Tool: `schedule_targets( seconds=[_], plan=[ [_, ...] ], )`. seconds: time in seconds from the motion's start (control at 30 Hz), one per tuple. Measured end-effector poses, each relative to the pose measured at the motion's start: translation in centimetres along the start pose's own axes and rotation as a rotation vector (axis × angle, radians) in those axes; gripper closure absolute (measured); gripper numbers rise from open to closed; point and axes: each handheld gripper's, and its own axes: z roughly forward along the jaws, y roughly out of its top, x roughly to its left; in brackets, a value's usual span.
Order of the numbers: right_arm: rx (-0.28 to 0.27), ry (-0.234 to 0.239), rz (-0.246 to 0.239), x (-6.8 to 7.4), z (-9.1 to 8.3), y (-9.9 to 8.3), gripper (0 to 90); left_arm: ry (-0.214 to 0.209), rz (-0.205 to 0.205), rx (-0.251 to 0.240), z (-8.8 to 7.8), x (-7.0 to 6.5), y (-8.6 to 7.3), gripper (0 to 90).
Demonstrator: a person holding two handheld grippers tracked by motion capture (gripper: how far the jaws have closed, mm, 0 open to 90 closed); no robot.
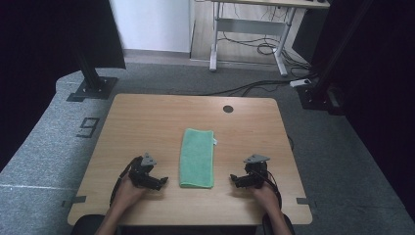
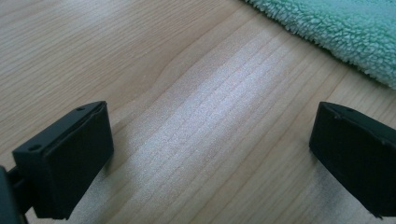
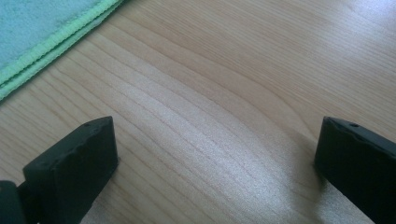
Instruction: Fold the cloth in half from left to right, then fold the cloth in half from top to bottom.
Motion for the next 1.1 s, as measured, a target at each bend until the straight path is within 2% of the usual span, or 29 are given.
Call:
schedule_targets(
  seconds=[0.37, 0.5, 0.63, 0.93, 1.1],
  plan=[
    [0.000, -0.008, 0.009, 0.1, 0.0, 0.0, 0.0, 0.004, -0.003, -0.001, 0.1, 0.0, 0.1, 0.0],
    [0.000, -0.011, 0.014, 0.1, 0.1, 0.1, 0.0, 0.021, -0.019, 0.006, 0.2, 0.0, 0.4, 0.0],
    [0.010, -0.007, 0.013, 0.4, 0.1, 0.3, 0.0, 0.048, -0.003, 0.013, 0.4, -0.2, 0.9, 0.0],
    [-0.018, 0.049, 0.003, 1.9, 0.4, 1.4, 0.0, 0.021, -0.012, -0.047, 0.5, -0.7, 2.9, 0.0],
    [-0.030, 0.075, -0.012, 3.4, 0.9, 2.4, 0.1, 0.000, -0.014, -0.076, 1.1, -1.2, 4.2, 0.0]
  ],
)
